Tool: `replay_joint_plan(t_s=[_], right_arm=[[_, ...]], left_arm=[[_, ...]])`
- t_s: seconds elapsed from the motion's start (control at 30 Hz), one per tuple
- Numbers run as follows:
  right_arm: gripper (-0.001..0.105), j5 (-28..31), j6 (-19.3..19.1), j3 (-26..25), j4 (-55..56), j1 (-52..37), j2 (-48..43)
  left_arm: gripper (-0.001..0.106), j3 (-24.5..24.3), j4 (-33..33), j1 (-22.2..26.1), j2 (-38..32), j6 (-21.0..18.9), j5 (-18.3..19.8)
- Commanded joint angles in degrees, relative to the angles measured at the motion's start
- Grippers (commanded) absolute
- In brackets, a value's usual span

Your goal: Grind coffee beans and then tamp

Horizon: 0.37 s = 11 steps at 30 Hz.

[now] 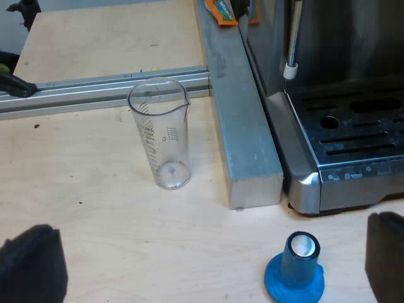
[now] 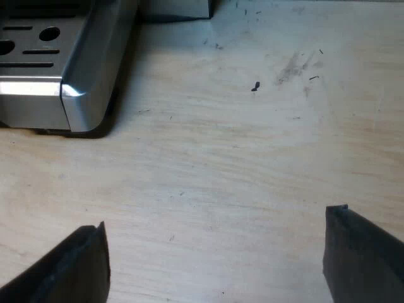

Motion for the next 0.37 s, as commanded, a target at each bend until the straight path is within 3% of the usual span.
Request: replay_joint_plan(t_s=[0.03,0.37], right_arm=[[0.07,-0.1,-0.5,-0.3,-0.1,-0.1,-2.6],[0.07,-0.1,-0.5,-0.3,-0.1,-0.1,-2.6]], left_arm=[[0.097,-0.2,-0.4,-0.1,-7.9,-0.6,-0.8],[0.097,0.4,-1.6,-1.0,-8.0,-0.2,-0.8]])
